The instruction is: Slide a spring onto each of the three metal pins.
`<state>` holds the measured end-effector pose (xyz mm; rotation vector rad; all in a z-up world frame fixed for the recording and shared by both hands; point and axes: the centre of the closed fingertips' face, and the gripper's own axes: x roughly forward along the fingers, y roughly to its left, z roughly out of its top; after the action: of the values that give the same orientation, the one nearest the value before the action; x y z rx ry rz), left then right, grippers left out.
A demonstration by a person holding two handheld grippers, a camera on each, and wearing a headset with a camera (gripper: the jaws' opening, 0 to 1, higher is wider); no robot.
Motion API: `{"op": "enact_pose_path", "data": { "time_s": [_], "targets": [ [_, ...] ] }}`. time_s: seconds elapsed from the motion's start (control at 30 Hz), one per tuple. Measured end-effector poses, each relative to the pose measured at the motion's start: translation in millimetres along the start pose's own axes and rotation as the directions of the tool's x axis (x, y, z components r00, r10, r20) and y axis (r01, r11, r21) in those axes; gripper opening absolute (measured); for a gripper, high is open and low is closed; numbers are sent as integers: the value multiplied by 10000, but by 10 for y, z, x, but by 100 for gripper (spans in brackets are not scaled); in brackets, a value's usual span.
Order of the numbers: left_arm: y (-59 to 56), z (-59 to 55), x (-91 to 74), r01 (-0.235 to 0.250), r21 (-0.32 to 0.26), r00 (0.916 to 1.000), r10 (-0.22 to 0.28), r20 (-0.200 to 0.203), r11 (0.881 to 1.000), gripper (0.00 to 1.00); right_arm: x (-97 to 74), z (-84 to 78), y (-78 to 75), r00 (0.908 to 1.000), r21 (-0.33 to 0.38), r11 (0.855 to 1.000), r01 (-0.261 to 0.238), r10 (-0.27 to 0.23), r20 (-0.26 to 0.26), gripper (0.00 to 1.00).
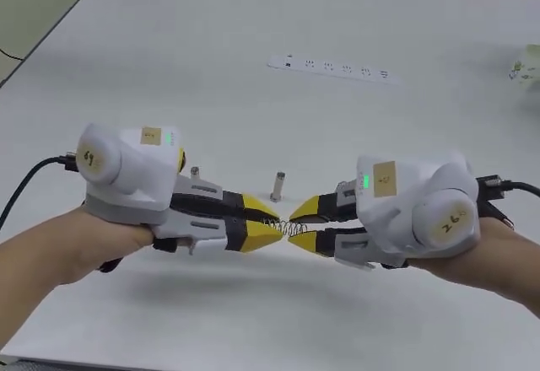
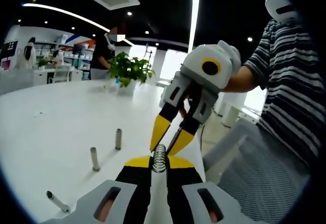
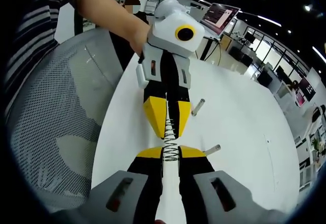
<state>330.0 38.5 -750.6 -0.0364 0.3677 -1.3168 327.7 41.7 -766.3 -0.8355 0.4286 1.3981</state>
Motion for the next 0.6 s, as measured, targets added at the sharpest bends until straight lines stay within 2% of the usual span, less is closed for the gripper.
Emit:
{"op": "enact_pose_path", "data": {
  "time_s": [0.6],
  "targets": [
    [-42,2,-22,154,123,9998,-153,-124,9998,2,-9,20,27,9997,100,9999,-22,20,227,9]
  ]
}}
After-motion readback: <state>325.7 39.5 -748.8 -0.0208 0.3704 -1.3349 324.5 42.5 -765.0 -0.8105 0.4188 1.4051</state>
